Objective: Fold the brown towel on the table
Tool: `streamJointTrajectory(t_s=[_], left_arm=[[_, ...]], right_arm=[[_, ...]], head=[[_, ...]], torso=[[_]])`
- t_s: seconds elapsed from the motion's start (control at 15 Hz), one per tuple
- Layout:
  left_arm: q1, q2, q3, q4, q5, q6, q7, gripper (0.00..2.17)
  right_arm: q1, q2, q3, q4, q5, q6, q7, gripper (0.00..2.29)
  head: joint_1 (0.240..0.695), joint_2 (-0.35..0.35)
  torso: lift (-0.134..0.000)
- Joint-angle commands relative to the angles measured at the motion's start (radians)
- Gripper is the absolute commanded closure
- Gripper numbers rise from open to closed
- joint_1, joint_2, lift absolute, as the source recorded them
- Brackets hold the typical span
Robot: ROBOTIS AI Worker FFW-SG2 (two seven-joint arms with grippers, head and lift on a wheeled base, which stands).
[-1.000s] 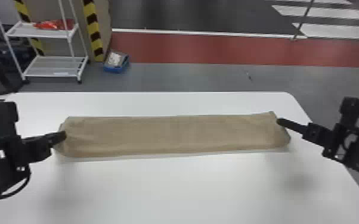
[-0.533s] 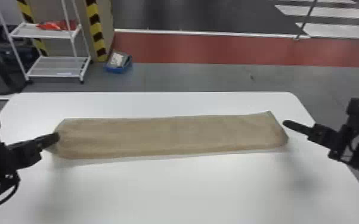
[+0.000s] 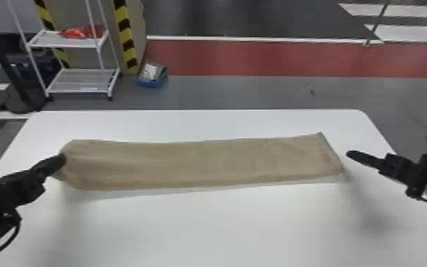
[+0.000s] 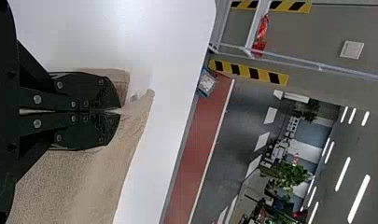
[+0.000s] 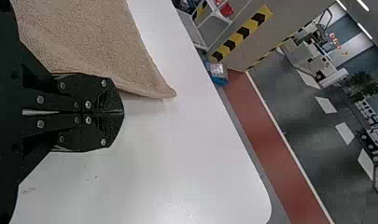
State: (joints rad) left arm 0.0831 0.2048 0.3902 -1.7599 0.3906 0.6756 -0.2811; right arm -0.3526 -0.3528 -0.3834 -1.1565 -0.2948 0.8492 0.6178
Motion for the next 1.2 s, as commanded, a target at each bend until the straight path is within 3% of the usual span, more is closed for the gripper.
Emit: streamJointTrajectory(t_s=[0.0, 0.07, 0.4, 0.67, 0.8, 0.87, 1.13], left_arm=[[0.001, 0.004, -0.001, 0.003, -0.001, 0.002, 0.000, 1.71], [0.001, 0.004, -0.004, 0.005, -0.003, 0.002, 0.000, 1.71], [-0.005, 0.005, -0.030, 0.013, -0.013, 0.002, 0.002, 1.71], [-0.005, 0.005, -0.037, 0.016, -0.013, 0.002, 0.002, 1.71], [-0.005, 0.005, -0.042, 0.020, -0.013, 0.002, 0.000, 1.71], [-0.005, 0.005, -0.042, 0.023, -0.015, -0.001, 0.000, 1.71], [-0.005, 0.005, -0.021, 0.023, -0.013, -0.004, -0.013, 1.72]], right_arm=[[0.003, 0.005, 0.003, -0.005, -0.001, 0.000, 0.002, 0.67], [0.003, 0.008, 0.014, -0.005, -0.001, -0.003, 0.002, 0.57], [0.023, 0.046, 0.021, -0.055, 0.002, 0.009, 0.000, 0.57], [0.006, 0.046, 0.040, -0.063, 0.022, 0.021, -0.003, 0.64], [-0.002, 0.048, 0.054, -0.051, 0.029, 0.015, -0.004, 1.49], [-0.003, 0.049, 0.061, -0.051, 0.031, 0.012, -0.006, 1.67], [-0.002, 0.048, 0.054, -0.051, 0.034, 0.006, 0.003, 1.69]], head=[[0.695, -0.026], [0.695, -0.021], [0.695, -0.004], [0.695, 0.001], [0.695, 0.001], [0.695, 0.002], [0.695, 0.009]], torso=[[-0.110], [-0.110], [-0.110], [-0.110], [-0.110], [-0.110], [-0.110]])
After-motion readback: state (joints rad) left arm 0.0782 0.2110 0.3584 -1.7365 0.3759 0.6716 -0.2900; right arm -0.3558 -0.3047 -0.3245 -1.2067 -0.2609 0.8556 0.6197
